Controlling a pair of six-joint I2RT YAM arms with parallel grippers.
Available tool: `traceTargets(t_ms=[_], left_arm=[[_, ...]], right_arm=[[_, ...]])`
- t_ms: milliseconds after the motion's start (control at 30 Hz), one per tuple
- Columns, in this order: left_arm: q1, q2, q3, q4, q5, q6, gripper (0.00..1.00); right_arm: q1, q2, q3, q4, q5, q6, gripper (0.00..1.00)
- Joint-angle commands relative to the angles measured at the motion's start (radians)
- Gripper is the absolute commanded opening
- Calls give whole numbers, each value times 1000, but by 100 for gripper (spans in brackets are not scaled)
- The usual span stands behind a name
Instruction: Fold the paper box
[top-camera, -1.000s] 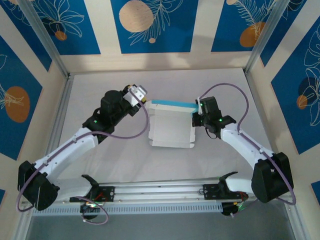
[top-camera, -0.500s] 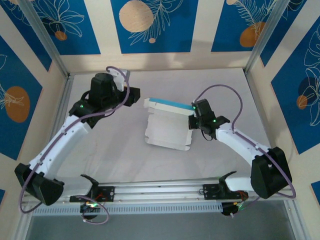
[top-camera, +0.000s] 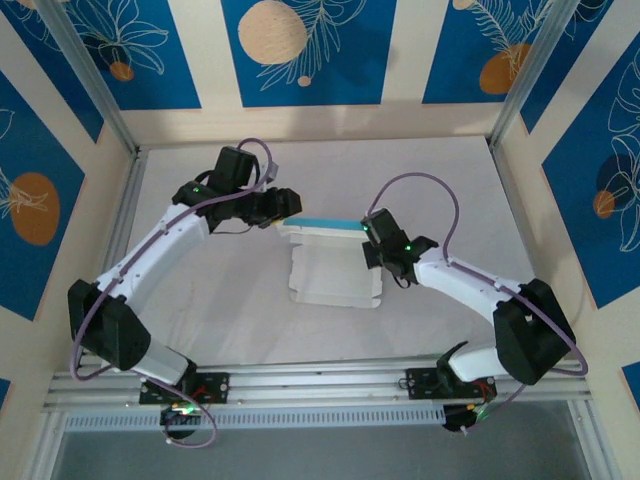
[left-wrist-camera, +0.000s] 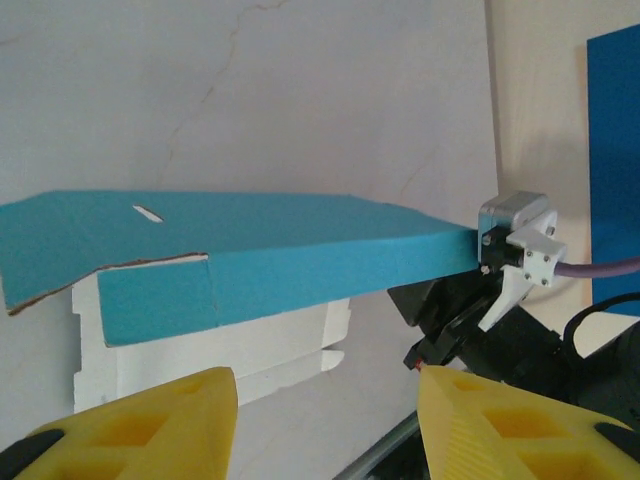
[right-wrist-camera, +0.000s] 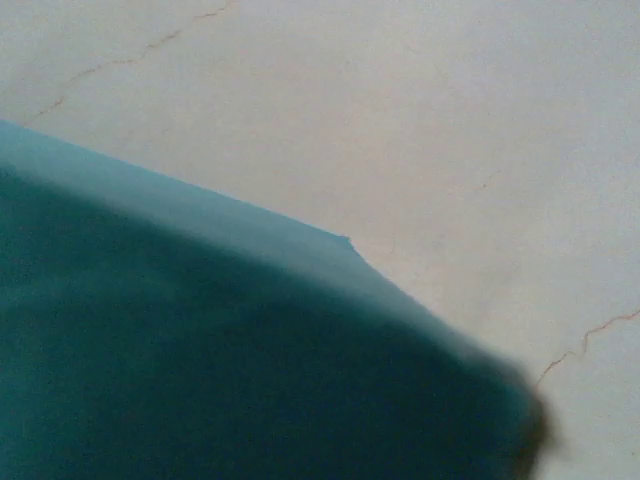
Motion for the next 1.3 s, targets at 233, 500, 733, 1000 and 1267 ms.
traceTargets(t_ms=[233, 500, 733, 1000, 1267], left_arm=[[16, 21, -3, -74, -22, 59, 56], [30, 38, -46, 0, -38, 56, 58], [30, 56, -82, 57, -4, 23, 57], [30, 48, -139, 111, 15, -8, 57], [30, 50, -180, 197, 54, -69, 57]], right_arm=[[27, 3, 2, 34, 51, -4, 0], [52, 4, 13, 28, 61, -10, 0], [54, 10, 16, 18, 68, -17, 0], [54, 32, 33, 10, 64, -14, 0], [53, 33, 56, -4, 42, -2, 0]])
